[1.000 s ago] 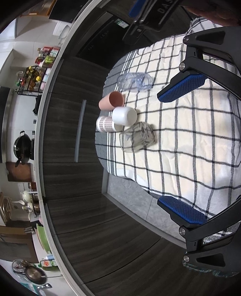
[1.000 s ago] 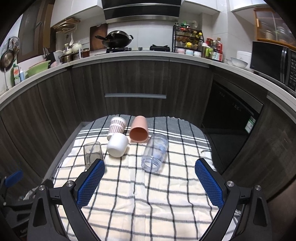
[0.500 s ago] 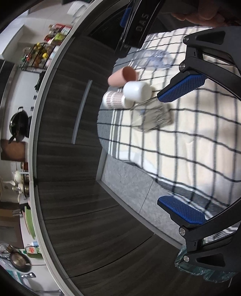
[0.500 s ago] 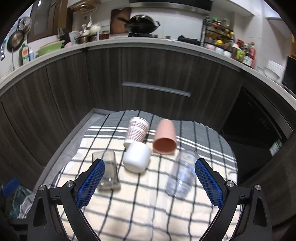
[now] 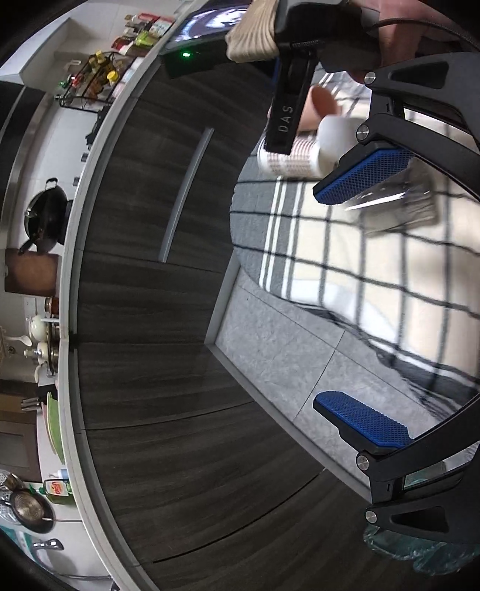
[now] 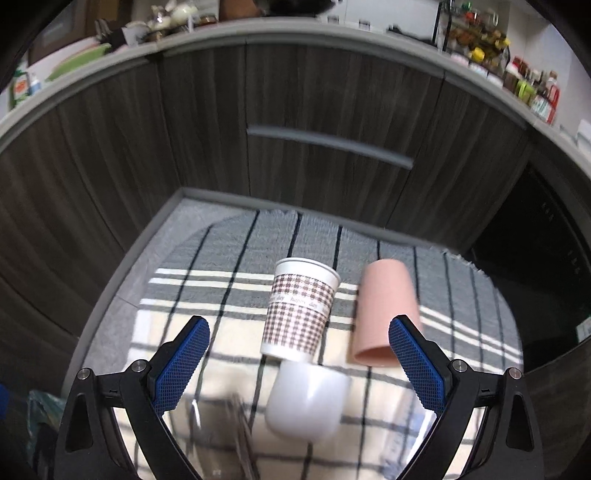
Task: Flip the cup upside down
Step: 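Move the right tool to the brown-checked paper cup and close around it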
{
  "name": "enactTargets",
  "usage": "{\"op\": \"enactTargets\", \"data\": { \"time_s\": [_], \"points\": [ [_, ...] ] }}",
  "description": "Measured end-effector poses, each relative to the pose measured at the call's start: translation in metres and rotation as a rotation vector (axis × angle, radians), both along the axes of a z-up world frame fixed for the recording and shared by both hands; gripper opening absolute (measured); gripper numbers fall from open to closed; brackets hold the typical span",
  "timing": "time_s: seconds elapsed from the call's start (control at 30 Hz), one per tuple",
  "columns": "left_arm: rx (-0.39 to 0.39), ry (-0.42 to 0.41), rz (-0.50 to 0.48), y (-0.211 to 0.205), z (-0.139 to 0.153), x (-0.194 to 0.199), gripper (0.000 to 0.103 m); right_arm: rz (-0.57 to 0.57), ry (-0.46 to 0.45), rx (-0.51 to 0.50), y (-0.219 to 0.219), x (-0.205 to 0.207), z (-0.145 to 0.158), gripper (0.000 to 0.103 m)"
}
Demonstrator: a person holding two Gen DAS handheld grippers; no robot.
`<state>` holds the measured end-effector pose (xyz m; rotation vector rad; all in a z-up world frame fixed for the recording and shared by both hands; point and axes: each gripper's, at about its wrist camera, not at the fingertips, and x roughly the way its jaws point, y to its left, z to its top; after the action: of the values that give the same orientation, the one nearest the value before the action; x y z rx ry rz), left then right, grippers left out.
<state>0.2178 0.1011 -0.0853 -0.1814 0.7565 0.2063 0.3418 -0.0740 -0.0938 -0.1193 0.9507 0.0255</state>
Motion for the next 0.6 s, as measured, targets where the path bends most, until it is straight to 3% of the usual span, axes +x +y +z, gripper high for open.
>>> {"op": "enactTargets", "data": {
  "time_s": [0.3,0.5,0.6],
  "points": [
    [-0.037,0.051,-0.044,0.004,-0.027,0.043,0.103,-0.061,0.145,0.027,-0.007,0.052,-0.048,0.096],
    [-0.062,0.072,-0.074,0.002,-0.041,0.053,0.103,-0.071,0.22,0.034,-0.009,0.068,-0.072,0.09],
    [-0.084,0.092,-0.08,0.005,-0.047,0.056,0.103,-0.074,0.247,0.039,-0.009,0.073,-0.083,0.081]
  ]
}}
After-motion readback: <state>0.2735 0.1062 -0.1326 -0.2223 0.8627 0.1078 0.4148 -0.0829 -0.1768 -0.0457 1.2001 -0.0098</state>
